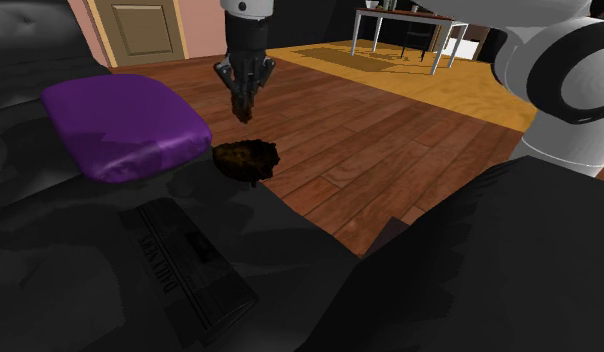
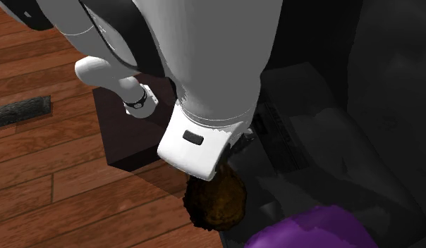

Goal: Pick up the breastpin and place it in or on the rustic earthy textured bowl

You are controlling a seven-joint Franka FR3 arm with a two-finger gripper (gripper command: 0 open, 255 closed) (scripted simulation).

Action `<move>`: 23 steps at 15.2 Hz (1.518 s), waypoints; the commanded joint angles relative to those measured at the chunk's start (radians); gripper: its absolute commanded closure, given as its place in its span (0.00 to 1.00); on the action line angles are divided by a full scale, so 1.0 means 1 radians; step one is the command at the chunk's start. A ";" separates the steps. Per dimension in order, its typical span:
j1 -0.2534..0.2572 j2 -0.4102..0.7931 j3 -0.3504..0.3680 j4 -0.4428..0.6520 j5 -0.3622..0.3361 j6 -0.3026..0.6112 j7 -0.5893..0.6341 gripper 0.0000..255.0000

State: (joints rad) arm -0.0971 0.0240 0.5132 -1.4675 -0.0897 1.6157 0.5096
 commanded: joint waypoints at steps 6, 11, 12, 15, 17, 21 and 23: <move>-0.010 0.054 -0.010 0.012 -0.024 0.038 -0.019 1.00; -0.017 0.031 -0.014 -0.083 -0.012 0.113 -0.022 1.00; -0.018 0.027 -0.015 -0.101 -0.010 0.127 -0.022 1.00; -0.020 0.018 -0.016 -0.151 -0.006 0.170 -0.022 1.00; -0.022 0.013 -0.018 -0.194 -0.004 0.208 -0.021 1.00; -0.022 0.013 -0.018 -0.194 -0.004 0.208 -0.021 1.00; -0.022 0.013 -0.018 -0.194 -0.004 0.208 -0.021 1.00</move>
State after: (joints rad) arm -0.1192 0.0367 0.4956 -1.6611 -0.0935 1.8231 0.4883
